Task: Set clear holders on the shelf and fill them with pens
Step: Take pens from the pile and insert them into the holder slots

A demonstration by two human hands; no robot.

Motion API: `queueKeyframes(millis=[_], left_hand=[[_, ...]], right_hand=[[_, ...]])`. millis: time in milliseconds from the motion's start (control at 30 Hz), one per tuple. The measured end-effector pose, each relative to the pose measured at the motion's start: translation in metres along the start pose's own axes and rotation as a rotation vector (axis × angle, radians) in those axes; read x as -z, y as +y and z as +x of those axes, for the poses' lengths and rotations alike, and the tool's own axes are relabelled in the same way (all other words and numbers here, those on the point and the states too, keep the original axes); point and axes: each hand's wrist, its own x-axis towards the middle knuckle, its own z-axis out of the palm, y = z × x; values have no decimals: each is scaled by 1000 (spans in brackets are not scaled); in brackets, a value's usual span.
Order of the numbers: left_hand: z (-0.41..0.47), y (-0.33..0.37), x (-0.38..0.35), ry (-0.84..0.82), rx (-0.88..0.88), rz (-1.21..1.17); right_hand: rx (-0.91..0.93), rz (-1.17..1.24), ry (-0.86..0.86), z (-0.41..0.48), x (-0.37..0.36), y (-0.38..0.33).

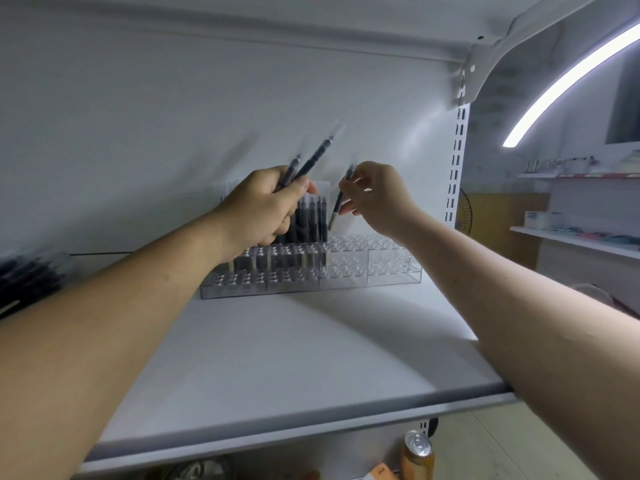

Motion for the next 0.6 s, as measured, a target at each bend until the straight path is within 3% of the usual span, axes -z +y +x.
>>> queueKeyframes(millis=[300, 600], left_hand=[[1, -2, -1, -7, 8, 2], [2, -1, -3, 37, -10, 57]], right_hand=[[1, -33, -3, 3, -3, 2], [-68, -153, -177, 2, -12, 3]])
